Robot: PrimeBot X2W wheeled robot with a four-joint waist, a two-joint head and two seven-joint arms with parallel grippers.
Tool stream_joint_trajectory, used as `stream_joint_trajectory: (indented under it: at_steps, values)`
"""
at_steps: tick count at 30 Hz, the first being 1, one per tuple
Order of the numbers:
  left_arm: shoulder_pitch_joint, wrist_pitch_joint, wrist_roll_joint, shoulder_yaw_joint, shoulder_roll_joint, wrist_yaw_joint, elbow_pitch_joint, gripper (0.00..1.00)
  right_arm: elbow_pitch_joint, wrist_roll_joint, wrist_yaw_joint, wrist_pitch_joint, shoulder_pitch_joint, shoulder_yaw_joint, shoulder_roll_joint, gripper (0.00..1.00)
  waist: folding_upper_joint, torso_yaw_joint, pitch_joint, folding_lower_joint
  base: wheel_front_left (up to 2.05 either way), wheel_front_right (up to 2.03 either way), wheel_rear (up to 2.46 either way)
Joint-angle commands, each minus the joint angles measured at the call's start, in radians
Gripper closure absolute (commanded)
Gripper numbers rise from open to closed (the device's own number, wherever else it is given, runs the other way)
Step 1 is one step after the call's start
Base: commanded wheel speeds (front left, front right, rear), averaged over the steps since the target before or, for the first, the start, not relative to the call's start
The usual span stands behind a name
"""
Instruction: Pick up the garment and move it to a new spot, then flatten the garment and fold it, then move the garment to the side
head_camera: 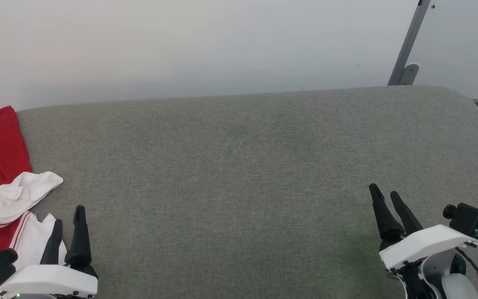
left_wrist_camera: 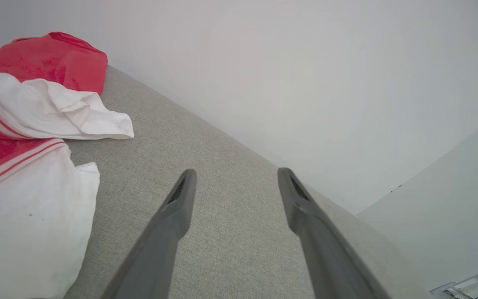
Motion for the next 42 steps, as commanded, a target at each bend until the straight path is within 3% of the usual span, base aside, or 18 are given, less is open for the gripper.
stream_joint_trajectory:
  at_steps: [1, 42]
  values:
    - [-0.002, -0.008, 0.021, -0.002, 0.014, 0.004, -0.02, 0.0, -0.013, -0.024, 0.0, -0.008, -0.021, 0.005, -0.006, 0.0, -0.0001, 0.0, 0.0, 0.0, 0.0, 0.0, 0.0]
    - [0.067, -0.101, 0.31, -0.066, 0.1, 0.067, -0.119, 0.0, -0.039, -0.387, 0.0, -0.044, -0.034, 0.047, -0.015, 0.0, -0.0001, -0.007, -0.02, 0.0, 0.0, 0.0, 0.0]
